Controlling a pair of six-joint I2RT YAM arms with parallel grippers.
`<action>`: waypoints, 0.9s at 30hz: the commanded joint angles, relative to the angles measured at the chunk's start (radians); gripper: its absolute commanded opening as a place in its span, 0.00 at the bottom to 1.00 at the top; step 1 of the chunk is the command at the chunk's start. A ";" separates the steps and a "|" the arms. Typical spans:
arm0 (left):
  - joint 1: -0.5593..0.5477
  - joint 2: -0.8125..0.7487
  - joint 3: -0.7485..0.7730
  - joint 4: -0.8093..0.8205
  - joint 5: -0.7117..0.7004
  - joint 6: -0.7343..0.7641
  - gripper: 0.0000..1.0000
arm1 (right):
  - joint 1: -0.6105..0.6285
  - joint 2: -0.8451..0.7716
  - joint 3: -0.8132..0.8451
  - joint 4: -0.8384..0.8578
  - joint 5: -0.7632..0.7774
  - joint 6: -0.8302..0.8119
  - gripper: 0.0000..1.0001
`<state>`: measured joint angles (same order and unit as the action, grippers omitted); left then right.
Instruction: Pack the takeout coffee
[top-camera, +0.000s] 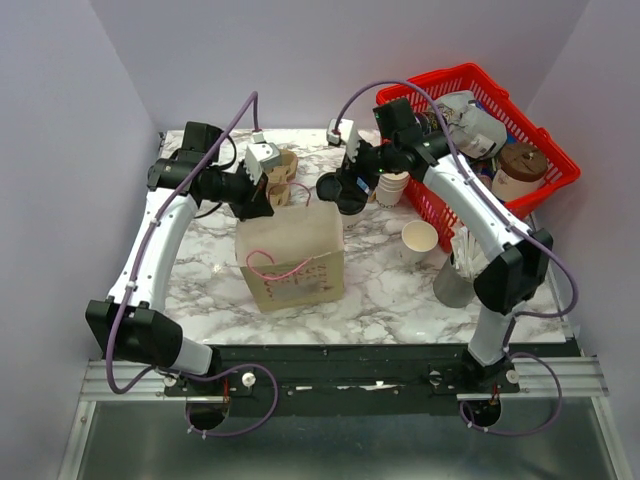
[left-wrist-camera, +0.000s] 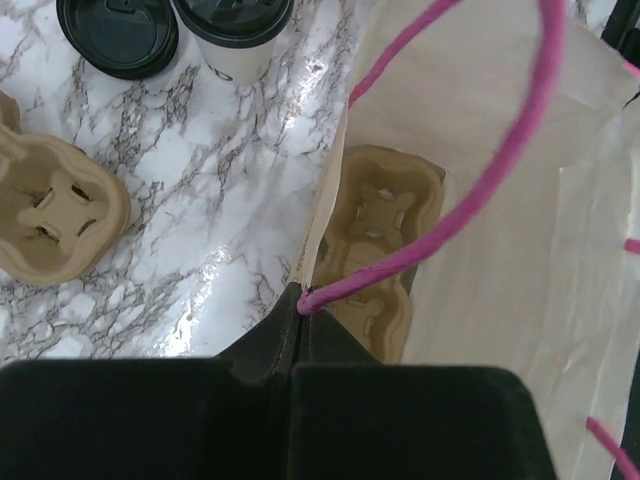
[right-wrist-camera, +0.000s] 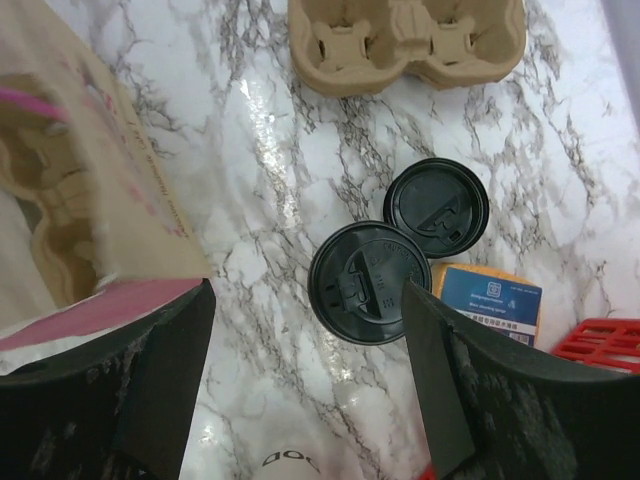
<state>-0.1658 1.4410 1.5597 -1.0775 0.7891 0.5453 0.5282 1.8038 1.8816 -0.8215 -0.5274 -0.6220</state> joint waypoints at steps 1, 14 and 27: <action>-0.005 -0.077 0.004 -0.077 -0.100 0.047 0.00 | -0.005 0.092 0.117 -0.067 0.069 -0.042 0.81; 0.031 -0.306 -0.105 -0.151 -0.401 0.085 0.00 | -0.007 0.223 0.182 -0.189 0.063 -0.177 0.92; 0.063 -0.277 -0.087 -0.142 -0.355 0.058 0.00 | -0.023 0.270 0.180 -0.257 0.060 -0.427 0.96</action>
<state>-0.1120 1.1610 1.4685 -1.2133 0.4294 0.6189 0.5102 2.0312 2.0392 -1.0267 -0.4683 -0.9562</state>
